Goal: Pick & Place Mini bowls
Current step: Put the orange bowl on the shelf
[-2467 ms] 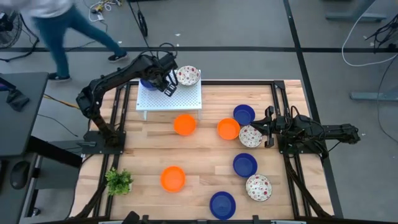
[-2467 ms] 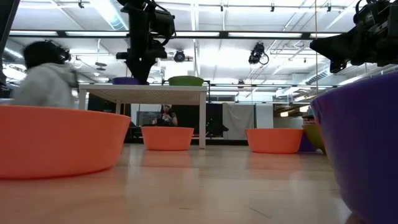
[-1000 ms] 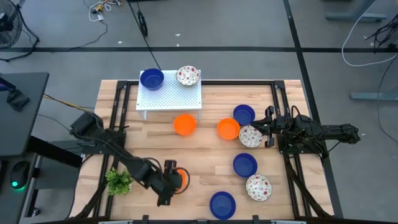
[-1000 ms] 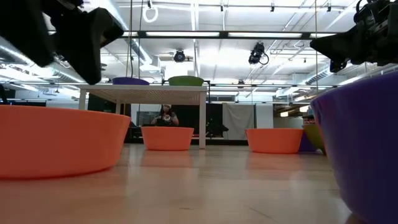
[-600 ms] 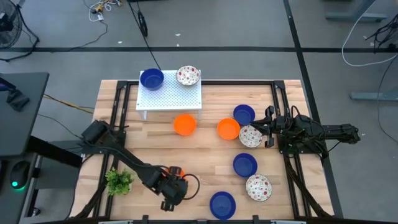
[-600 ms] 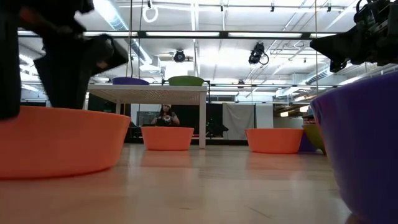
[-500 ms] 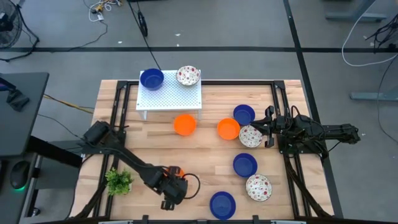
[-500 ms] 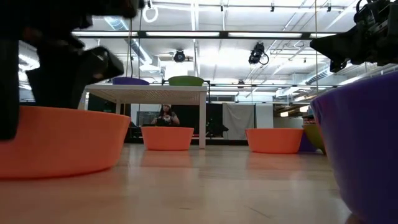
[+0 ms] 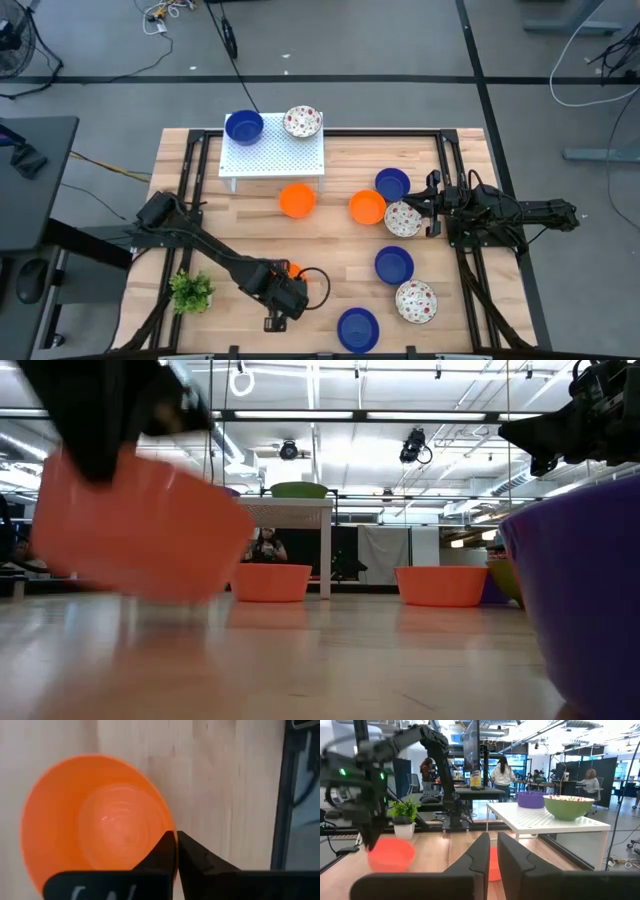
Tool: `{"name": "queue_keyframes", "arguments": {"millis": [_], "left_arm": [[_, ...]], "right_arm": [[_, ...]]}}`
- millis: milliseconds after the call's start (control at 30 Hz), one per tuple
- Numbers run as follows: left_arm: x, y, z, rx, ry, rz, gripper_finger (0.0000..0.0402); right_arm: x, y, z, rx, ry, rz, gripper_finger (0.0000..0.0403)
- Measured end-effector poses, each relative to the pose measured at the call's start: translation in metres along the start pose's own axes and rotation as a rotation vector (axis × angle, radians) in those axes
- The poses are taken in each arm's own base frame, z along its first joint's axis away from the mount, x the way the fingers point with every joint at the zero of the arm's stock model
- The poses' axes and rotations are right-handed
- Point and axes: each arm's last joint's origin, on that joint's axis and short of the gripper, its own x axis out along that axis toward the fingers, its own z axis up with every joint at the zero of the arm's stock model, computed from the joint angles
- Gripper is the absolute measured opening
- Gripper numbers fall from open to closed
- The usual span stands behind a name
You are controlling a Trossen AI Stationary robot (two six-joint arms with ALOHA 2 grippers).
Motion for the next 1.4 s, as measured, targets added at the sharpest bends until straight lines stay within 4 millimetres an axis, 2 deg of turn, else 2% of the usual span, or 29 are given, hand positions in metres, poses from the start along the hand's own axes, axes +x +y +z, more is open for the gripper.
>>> {"name": "queue_keyframes", "arguments": {"millis": [133, 267, 400, 500, 667, 833, 967, 1167, 1400], "left_arm": [[-0.047, 0.001, 0.013, 0.025, -0.023, 0.158, 0.0007], [-0.082, 0.021, 0.023, 0.01, -0.081, 0.382, 0.0005], [-0.099, 0.056, 0.027, 0.005, -0.076, 0.588, 0.0005], [-0.111, 0.086, 0.032, -0.017, -0.08, 0.666, 0.0004], [-0.137, 0.137, 0.036, -0.095, -0.108, 0.692, 0.0005], [-0.155, 0.182, 0.019, -0.2, -0.155, 0.659, 0.0005], [-0.16, 0.207, 0.006, -0.267, -0.244, 0.585, 0.0006], [-0.143, 0.24, -0.009, -0.346, -0.21, 0.562, 0.0005], [-0.137, 0.261, -0.014, -0.417, -0.206, 0.556, 0.0011]], "right_arm": [[0.0, 0.0, 0.0, 0.0, 0.0, 0.0, 0.004], [0.0, 0.0, 0.0, 0.0, 0.0, 0.001, 0.004], [0.0, 0.0, 0.0, 0.0, 0.004, 0.001, 0.004], [0.0, 0.0, -0.001, 0.004, 0.007, 0.002, 0.004], [0.0, 0.0, -0.001, 0.004, 0.009, 0.002, 0.004], [0.0, 0.0, -0.002, 0.001, 0.018, 0.002, 0.004], [0.0, 0.0, -0.002, -0.002, 0.016, 0.002, 0.004], [0.0, 0.0, -0.001, -0.005, 0.013, 0.002, 0.004], [0.0, 0.0, -0.001, -0.004, 0.007, 0.001, 0.004]]}}
